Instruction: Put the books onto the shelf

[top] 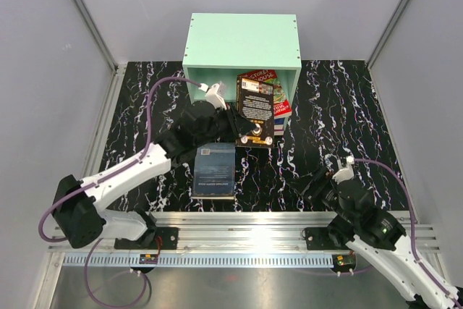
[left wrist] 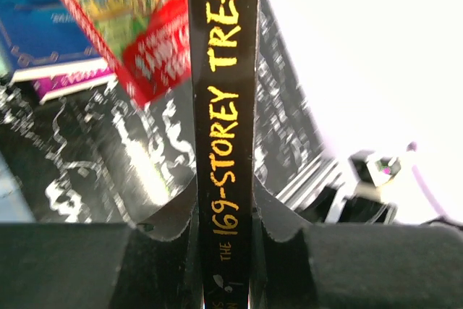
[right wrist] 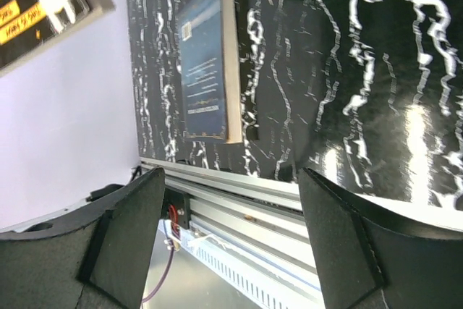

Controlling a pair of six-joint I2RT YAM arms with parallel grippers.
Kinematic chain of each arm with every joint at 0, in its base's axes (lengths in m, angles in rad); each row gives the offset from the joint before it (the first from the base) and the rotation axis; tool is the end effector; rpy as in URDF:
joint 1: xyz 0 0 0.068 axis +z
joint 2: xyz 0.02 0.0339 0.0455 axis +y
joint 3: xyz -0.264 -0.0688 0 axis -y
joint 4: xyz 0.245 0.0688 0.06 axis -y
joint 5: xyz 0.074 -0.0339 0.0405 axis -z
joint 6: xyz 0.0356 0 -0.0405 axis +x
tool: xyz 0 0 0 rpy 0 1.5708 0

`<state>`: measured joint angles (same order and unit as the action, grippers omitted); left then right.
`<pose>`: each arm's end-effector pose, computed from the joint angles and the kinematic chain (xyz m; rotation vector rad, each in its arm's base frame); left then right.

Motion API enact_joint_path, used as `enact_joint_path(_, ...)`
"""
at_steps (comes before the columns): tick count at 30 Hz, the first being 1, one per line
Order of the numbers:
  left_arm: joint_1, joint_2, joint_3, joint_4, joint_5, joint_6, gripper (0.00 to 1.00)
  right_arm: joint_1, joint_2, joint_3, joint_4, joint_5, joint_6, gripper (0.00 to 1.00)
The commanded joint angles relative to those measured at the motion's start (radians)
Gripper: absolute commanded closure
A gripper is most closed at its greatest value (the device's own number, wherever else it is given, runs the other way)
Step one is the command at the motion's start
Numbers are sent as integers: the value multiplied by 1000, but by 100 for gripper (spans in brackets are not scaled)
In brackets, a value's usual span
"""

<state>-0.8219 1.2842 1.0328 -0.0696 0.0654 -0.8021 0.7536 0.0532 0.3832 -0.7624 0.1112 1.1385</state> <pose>0.2036 -0.2224 0.3293 0.0692 2.0663 -1.1284 0.0523 0.0437 0.2179 0.4922 2.1207 1.0583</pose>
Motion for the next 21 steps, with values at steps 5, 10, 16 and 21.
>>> enact_joint_path(5,75,66,-13,381,142,-207,100,6,155,9,254,-36,-37,20)
enact_joint_path(10,101,133,-17,478,201,-328,100,7,208,25,294,-47,-48,21)
enact_joint_path(16,104,178,-30,516,172,-413,100,7,168,13,276,-41,-36,21)
enact_joint_path(21,104,234,-4,527,126,-436,100,7,154,6,275,-38,-32,22)
